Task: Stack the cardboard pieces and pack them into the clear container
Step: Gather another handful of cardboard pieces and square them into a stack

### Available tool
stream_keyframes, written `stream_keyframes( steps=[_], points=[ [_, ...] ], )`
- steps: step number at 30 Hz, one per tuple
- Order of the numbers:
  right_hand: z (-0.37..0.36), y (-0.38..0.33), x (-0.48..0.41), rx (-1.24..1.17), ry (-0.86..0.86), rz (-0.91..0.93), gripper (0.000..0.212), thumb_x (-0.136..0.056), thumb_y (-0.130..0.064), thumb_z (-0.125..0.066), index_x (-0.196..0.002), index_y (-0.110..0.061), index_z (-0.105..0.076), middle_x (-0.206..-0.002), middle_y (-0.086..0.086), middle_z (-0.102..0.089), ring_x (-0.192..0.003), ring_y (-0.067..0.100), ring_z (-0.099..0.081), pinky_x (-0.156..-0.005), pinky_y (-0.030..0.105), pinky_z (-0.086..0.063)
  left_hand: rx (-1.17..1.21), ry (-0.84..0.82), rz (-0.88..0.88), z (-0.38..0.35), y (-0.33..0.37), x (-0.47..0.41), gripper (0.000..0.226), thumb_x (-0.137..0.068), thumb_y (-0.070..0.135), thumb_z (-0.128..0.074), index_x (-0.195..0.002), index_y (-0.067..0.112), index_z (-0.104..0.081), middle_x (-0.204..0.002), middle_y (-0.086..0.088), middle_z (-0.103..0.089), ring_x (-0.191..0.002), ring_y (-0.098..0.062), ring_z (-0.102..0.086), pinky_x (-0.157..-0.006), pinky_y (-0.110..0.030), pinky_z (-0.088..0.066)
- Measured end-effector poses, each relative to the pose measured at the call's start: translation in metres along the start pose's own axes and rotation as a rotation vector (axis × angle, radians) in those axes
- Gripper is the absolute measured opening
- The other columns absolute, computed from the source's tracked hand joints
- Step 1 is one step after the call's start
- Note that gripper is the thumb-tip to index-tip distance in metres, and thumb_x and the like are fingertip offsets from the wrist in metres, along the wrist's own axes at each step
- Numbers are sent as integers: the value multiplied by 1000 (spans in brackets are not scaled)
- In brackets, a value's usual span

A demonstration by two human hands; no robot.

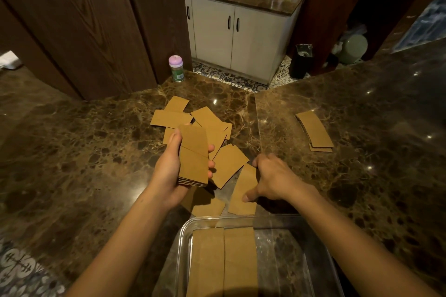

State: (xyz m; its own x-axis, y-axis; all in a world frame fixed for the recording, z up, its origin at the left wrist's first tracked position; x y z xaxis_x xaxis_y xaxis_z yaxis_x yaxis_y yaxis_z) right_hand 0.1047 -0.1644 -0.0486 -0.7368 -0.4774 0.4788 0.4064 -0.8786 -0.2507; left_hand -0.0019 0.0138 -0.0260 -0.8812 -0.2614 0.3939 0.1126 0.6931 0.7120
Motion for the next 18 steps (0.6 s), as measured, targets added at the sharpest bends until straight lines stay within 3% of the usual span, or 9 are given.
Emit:
stream_keyframes(
  steps=[3, 6, 8, 10, 12, 15, 18],
  points=[
    [9, 3, 5, -52, 22, 35, 59, -72, -43, -93, -119, -20, -67, -128, 3, -53, -119, 25, -55, -96, 39, -50, 9, 5, -4, -3, -1, 2, 46, -104, 56, -39, -139, 30, -55, -105, -22, -71, -67, -31, -64, -54, -37, -55],
    [28, 6, 19, -343, 59, 190, 26, -81, -17, -88, -92, -31, -68, -109, -7, -66, -101, 15, -66, -87, 38, -55, -9, 9, 5, -2, -3, 4, 50, -103, 57, -40, -141, 28, -55, -106, -22, -72, -67, -31, -66, -53, -38, -56],
    [44, 8, 32, -579, 46, 328, 34, -83, 3, -80, -80, -30, -71, -112, -7, -72, -103, 10, -70, -87, 31, -58, -32, 13, 21, -3, -6, 5, 56, -100, 60, -43, -143, 25, -52, -108, -22, -72, -67, -29, -68, -54, -38, -57],
    [59, 8, 44, -761, 39, 433, 41, -81, 14, -77, -73, -26, -76, -127, -4, -70, -119, 10, -67, -94, 32, -59, -64, 14, 24, -6, -6, 6, 63, -92, 63, -49, -143, 25, -51, -106, -21, -73, -67, -29, -69, -55, -38, -58],
    [69, 5, 54, -861, 57, 516, 41, -79, 16, -78, -69, -23, -79, -134, -2, -69, -125, 12, -66, -99, 32, -58, -113, -2, 20, -11, -5, 7, 57, -90, 58, -55, -140, 31, -50, -104, -19, -74, -72, -30, -70, -59, -40, -58],
    [79, -3, 64, -968, 58, 621, 34, -81, 19, -73, -70, -13, -77, -128, 2, -75, -124, 16, -68, -92, 30, -60, -194, -14, 17, -19, -7, 12, 48, -90, 40, -67, -136, 37, -53, -105, -12, -78, -83, -27, -75, -62, -41, -59],
    [80, -15, 69, -932, -70, 735, 35, -86, 15, -71, -69, -16, -76, -125, 5, -76, -122, 20, -70, -91, 28, -58, -219, -67, 41, -30, -13, 15, 54, -85, 25, -74, -135, 38, -57, -124, -12, -72, -96, -27, -75, -70, -41, -61]
  ],
)
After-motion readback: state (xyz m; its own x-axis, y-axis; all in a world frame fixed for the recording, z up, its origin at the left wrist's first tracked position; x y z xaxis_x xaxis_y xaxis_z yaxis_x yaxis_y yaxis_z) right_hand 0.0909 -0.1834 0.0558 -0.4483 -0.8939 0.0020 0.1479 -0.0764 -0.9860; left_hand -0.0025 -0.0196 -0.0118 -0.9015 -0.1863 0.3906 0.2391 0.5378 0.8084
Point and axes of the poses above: each hand's wrist, its own x-axis away from the middle knuckle, its own z-axis out of the back of the hand, y = z × x, the point moved 7 cm from there along -x, towards the middle knuckle
